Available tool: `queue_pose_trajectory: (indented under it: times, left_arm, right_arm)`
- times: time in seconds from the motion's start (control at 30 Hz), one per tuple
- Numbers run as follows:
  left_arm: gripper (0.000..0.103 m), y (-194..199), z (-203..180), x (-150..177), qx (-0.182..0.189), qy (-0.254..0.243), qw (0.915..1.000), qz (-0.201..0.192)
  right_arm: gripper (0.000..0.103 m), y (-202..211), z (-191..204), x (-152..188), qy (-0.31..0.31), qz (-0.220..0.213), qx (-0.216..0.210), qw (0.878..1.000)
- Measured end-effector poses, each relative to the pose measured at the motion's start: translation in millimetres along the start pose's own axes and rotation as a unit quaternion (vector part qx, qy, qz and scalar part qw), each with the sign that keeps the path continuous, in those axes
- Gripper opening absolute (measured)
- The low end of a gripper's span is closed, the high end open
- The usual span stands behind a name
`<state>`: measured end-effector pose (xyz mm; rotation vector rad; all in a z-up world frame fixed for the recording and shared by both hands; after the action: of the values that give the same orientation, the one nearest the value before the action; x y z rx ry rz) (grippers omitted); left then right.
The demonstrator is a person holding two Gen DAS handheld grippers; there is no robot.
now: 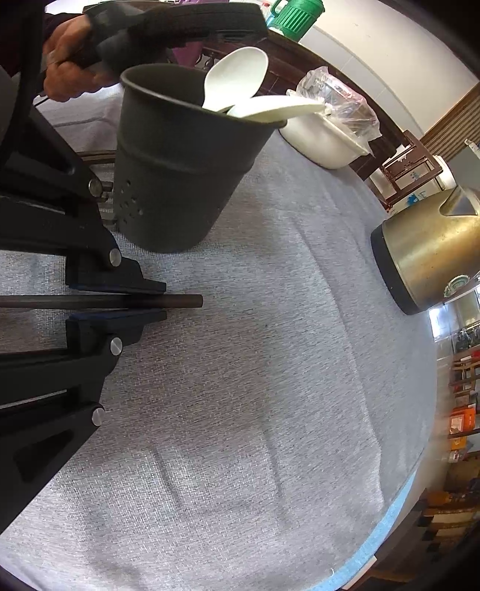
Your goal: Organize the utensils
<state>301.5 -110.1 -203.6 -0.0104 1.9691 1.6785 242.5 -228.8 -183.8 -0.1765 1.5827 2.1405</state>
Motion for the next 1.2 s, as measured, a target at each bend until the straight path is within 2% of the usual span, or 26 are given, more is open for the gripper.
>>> queue_pose_trajectory:
  times: [0.07, 0.1, 0.23, 0.47, 0.6, 0.77, 0.87, 1.1, 1.2]
  left_arm:
    - [0.021, 2, 5, -2, 0.002, 0.000, 1.0000, -0.003]
    - [0.014, 3, 8, -2, 0.002, 0.001, 1.0000, -0.003]
    - [0.005, 3, 13, -2, 0.016, 0.003, 0.9999, 0.000]
    - [0.005, 14, 10, 15, 0.031, 0.014, 0.9994, 0.009]
    - [0.005, 35, 16, 20, 0.046, 0.032, 0.9982, -0.019]
    - [0.005, 100, 17, 19, 0.064, 0.050, 0.9929, -0.087]
    - [0.005, 142, 15, 18, 0.075, 0.065, 0.9858, -0.135]
    - [0.005, 211, 10, 11, 0.068, 0.088, 0.9668, -0.230]
    - [0.005, 234, 15, 0, 0.075, 0.110, 0.9535, -0.270]
  right_arm:
    - [0.010, -1, 0, 0, 0.003, 0.001, 0.003, 1.000]
    - [0.010, -1, 1, -1, 0.006, 0.002, 0.005, 1.000]
    - [0.010, -6, 5, -10, 0.025, 0.009, 0.017, 0.999]
    - [0.008, -6, 6, -11, 0.050, 0.012, 0.035, 0.998]
    - [0.008, 14, 3, -6, 0.039, -0.009, 0.013, 0.999]
    - [0.008, 63, 13, -6, 0.039, -0.073, -0.039, 0.996]
    - [0.008, 95, 24, -6, 0.045, -0.126, -0.067, 0.989]
    - [0.008, 160, 50, -9, 0.053, -0.238, -0.108, 0.964]
    - [0.008, 186, 59, -12, 0.051, -0.280, -0.123, 0.951]
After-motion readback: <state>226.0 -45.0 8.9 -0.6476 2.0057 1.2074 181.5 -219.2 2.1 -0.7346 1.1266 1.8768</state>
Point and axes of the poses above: each gripper's, at about its wrist camera, not at the fingertips, and y roughly against the way its jaws point, z to its left, x to its underside, the point moved 9 cm from there along -y, roughly the way its jaws point, and after that the axes turned 2 degrees about y, right-handed, at the moved point
